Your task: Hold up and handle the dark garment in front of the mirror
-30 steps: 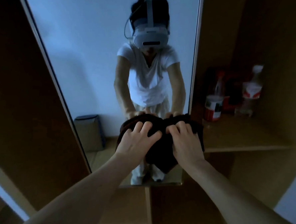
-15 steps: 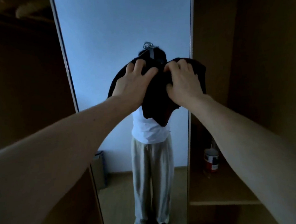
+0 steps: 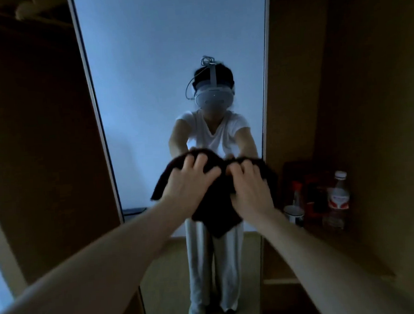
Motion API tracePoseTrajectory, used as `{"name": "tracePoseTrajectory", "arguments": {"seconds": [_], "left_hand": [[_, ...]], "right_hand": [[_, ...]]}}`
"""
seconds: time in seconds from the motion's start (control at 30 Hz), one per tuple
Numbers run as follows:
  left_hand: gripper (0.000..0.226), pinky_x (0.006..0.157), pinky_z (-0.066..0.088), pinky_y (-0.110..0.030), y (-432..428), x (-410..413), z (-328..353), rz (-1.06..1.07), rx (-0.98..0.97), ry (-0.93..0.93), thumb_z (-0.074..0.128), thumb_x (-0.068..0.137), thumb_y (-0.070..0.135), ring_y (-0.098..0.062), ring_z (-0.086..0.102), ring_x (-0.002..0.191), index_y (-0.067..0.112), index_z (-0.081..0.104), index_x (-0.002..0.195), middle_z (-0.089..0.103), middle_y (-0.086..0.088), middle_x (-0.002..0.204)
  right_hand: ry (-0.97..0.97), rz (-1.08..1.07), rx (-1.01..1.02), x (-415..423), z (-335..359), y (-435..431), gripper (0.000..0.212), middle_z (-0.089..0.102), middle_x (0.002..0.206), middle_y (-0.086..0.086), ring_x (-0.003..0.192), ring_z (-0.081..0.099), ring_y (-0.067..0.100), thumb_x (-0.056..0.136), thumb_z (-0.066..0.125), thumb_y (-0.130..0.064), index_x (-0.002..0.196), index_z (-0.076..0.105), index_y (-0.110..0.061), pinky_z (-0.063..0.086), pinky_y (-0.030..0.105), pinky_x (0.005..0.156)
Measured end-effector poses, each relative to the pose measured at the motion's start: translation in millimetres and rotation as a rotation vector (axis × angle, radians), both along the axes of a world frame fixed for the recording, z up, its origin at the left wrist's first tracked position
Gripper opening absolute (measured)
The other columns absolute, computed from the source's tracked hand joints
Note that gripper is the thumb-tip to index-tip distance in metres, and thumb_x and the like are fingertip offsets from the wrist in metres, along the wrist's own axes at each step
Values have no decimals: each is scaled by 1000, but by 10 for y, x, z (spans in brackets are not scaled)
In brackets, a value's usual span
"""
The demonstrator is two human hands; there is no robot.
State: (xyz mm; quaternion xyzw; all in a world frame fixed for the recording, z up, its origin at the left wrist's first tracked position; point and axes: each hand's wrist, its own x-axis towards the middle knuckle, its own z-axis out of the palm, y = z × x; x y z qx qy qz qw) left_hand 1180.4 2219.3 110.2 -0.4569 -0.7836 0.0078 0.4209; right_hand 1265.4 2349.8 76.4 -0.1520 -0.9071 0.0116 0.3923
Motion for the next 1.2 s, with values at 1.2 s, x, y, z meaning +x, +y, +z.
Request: {"name": "tracePoseTrajectory", "arguments": {"seconds": [1.2], "left_hand": [[46, 60, 51, -37, 149, 8, 923, 46, 152, -1, 61, 82, 18, -37, 42, 112, 24, 37, 121, 38, -14, 124]], "right_hand": [[142, 22, 181, -43, 925, 146, 46, 38, 126, 9, 115, 37, 30, 87, 52, -17, 131, 37, -18, 39, 41, 87]]}}
